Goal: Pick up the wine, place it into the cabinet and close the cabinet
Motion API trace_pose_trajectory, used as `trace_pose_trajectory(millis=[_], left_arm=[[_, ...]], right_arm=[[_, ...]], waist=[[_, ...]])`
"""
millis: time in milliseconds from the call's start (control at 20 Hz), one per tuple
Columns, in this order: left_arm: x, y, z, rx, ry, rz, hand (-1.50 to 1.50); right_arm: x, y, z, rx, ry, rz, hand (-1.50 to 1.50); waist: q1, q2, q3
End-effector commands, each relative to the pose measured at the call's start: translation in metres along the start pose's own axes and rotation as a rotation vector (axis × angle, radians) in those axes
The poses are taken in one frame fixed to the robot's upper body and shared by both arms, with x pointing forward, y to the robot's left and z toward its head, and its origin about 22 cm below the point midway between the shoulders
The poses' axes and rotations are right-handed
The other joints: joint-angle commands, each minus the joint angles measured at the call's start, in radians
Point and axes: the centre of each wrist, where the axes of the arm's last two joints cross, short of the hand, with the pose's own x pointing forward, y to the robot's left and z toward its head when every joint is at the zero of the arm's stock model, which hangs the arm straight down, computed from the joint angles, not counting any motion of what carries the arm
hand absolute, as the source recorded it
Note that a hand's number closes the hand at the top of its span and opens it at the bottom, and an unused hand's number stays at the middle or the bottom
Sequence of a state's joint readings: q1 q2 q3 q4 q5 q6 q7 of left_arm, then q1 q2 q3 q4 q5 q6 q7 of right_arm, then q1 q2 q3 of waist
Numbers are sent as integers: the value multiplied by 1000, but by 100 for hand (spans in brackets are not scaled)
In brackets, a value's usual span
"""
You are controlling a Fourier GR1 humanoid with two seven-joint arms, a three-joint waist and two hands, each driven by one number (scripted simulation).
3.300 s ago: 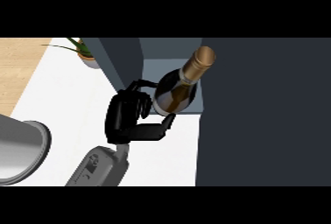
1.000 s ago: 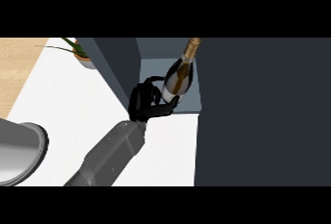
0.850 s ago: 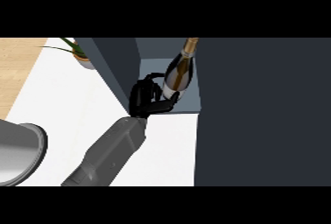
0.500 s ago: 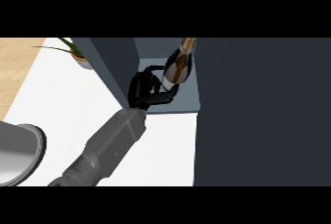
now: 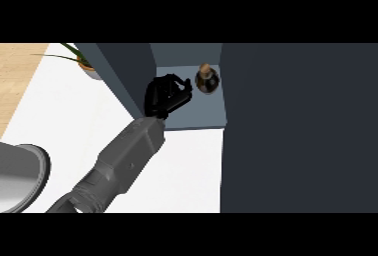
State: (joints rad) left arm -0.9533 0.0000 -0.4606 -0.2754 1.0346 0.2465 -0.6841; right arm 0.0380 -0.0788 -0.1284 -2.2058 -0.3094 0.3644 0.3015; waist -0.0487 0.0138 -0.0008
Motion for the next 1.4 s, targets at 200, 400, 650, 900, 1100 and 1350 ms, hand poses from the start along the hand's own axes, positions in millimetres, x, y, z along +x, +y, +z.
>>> trace_pose_trajectory(millis=[200, 400, 650, 900, 1100, 1350], left_arm=[[-10, 10, 7, 47, -11, -9, 150], [-8, 16, 3, 124, -53, 32, 150], [-6, 18, -1, 104, -139, 0, -150], [-13, 21, 6, 42, -218, 18, -150], [-12, 27, 8, 15, -230, 25, -150], [-17, 13, 20, 11, -219, -10, -150]], right_arm=[[-7, 8, -13, 18, -1, -15, -150], [2, 13, -7, 24, -11, -1, -150], [-3, 0, -9, -6, 3, 18, -150], [5, 1, 2, -9, 21, 31, -150], [2, 0, 1, -15, 11, 36, -150], [6, 2, 11, -24, 22, 30, -150]], waist=[[-16, 6, -1], [-17, 5, -1], [13, 0, 0], [23, -7, 0], [36, -10, 0], [54, -20, 1]])
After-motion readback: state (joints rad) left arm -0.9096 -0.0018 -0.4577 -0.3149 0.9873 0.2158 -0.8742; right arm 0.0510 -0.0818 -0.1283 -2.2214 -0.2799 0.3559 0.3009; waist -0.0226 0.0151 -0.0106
